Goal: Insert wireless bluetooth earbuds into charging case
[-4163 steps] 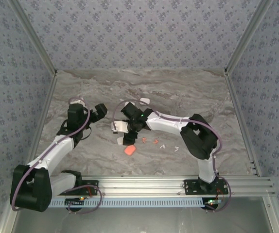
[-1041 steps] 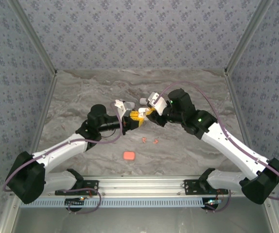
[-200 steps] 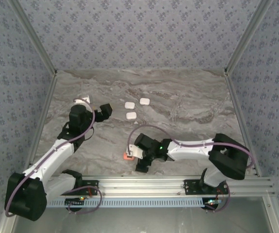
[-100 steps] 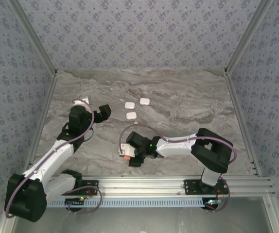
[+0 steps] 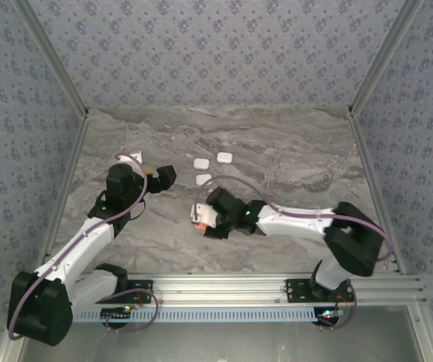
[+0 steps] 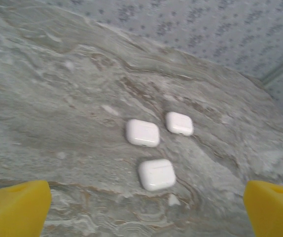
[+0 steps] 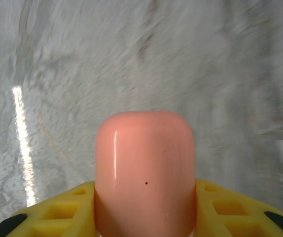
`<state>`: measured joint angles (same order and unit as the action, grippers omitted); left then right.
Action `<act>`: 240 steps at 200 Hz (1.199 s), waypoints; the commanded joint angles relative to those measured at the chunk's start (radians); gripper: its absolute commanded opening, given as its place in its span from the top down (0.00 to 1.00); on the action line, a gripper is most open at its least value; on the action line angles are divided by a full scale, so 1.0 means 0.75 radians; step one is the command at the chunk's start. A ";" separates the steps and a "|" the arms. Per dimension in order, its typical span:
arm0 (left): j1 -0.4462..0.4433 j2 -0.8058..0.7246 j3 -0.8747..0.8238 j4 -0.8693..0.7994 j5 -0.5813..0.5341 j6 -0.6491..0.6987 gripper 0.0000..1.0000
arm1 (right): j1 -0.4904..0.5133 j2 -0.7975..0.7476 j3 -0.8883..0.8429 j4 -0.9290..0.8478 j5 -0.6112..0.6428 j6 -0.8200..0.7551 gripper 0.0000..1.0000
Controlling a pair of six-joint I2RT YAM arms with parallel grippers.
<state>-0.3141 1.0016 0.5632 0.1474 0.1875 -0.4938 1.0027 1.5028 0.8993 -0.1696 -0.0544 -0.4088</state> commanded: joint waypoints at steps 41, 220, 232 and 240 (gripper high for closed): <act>-0.033 0.036 0.170 0.287 0.688 -0.091 0.01 | -0.229 -0.462 0.012 0.016 0.132 -0.262 0.62; -0.356 0.337 0.459 0.221 0.966 -0.004 0.43 | -0.242 -0.545 0.091 0.160 0.016 -0.361 0.61; -0.357 0.351 0.465 0.220 0.974 -0.005 0.50 | -0.242 -0.542 0.091 0.168 0.004 -0.360 0.61; -0.360 0.360 0.468 0.221 0.976 -0.004 0.54 | -0.242 -0.538 0.092 0.168 0.002 -0.359 0.61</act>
<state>-0.5682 1.2594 0.8730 0.3042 0.8677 -0.5072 0.8139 1.1103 0.9348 -0.0849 -0.0246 -0.6815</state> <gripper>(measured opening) 0.513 0.417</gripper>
